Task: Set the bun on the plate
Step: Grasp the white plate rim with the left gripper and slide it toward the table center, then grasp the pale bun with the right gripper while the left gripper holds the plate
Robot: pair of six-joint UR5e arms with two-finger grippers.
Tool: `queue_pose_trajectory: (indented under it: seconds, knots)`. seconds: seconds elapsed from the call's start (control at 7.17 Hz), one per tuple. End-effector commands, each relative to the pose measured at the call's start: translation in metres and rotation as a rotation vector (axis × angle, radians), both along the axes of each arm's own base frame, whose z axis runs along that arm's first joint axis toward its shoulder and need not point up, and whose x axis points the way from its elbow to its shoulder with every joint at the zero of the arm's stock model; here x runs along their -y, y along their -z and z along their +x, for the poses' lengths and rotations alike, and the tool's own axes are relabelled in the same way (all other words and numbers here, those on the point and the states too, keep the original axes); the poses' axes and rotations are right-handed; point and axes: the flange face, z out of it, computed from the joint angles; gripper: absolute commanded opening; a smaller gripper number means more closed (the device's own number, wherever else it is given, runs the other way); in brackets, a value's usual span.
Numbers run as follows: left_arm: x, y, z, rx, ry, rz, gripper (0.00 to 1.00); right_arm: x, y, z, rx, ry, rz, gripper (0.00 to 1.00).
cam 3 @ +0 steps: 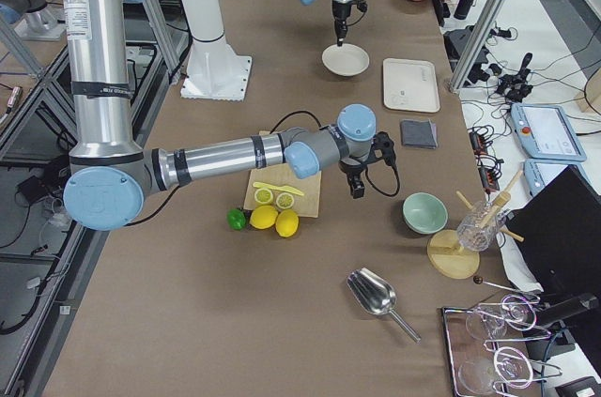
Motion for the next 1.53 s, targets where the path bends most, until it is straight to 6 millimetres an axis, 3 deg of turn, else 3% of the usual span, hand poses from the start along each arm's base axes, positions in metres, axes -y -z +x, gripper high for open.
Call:
queue_pose_trajectory:
  seconds: [0.0, 0.14, 0.28, 0.42, 0.7, 1.12, 1.26, 1.4]
  knots:
    - [-0.021, 0.02, 0.037, -0.008, 0.005, 0.014, 0.0, -0.002, 0.022, -0.025, 0.016, 0.028, 0.012, 1.0]
    - [-0.026, 0.024, 0.041, -0.014, -0.004, 0.016, 0.0, -0.002, 0.026, -0.037, 0.018, 0.041, 0.01, 1.0]
    - [-0.031, 0.026, 0.046, -0.015, -0.012, 0.016, 0.0, -0.001, 0.047, -0.062, 0.036, 0.011, -0.058, 1.0]
    - [-0.033, 0.027, 0.048, -0.016, -0.015, 0.017, 0.0, -0.01, 0.06, -0.1, 0.021, 0.013, -0.089, 0.99]
    - [-0.036, 0.032, 0.051, -0.022, -0.021, 0.02, 0.0, -0.03, 0.057, -0.153, -0.03, 0.037, -0.123, 0.98]
    - [-0.036, 0.036, 0.051, -0.03, -0.022, 0.027, 0.0, -0.05, 0.053, -0.189, -0.053, 0.033, -0.202, 0.98]
    - [-0.037, 0.038, 0.05, -0.034, -0.022, 0.029, 0.11, -0.056, 0.043, -0.196, -0.079, 0.034, -0.205, 0.97]
    - [-0.037, 0.039, 0.05, -0.034, -0.022, 0.029, 0.55, -0.063, 0.031, -0.2, -0.098, 0.043, -0.222, 0.94]
